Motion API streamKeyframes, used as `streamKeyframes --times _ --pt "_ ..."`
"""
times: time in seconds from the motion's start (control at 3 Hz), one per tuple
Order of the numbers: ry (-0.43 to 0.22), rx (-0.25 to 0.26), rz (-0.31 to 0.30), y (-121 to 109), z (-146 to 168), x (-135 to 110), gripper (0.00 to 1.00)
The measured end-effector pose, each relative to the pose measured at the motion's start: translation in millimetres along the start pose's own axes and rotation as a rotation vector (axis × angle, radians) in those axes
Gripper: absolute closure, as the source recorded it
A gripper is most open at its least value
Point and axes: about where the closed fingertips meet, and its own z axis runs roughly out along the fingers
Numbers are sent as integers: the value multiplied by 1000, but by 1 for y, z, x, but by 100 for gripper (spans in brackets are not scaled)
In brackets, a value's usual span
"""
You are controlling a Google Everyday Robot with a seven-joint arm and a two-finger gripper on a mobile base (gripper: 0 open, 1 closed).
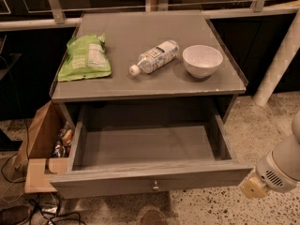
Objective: Close top drawer
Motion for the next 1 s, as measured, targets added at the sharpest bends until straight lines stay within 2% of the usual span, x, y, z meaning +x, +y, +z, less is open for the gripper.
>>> streamKeyframes --times 0.67,1.0 --pt "-13 -18 -11 4 22 -49 100" --pt "-15 -43 19 0 41 -59 100"
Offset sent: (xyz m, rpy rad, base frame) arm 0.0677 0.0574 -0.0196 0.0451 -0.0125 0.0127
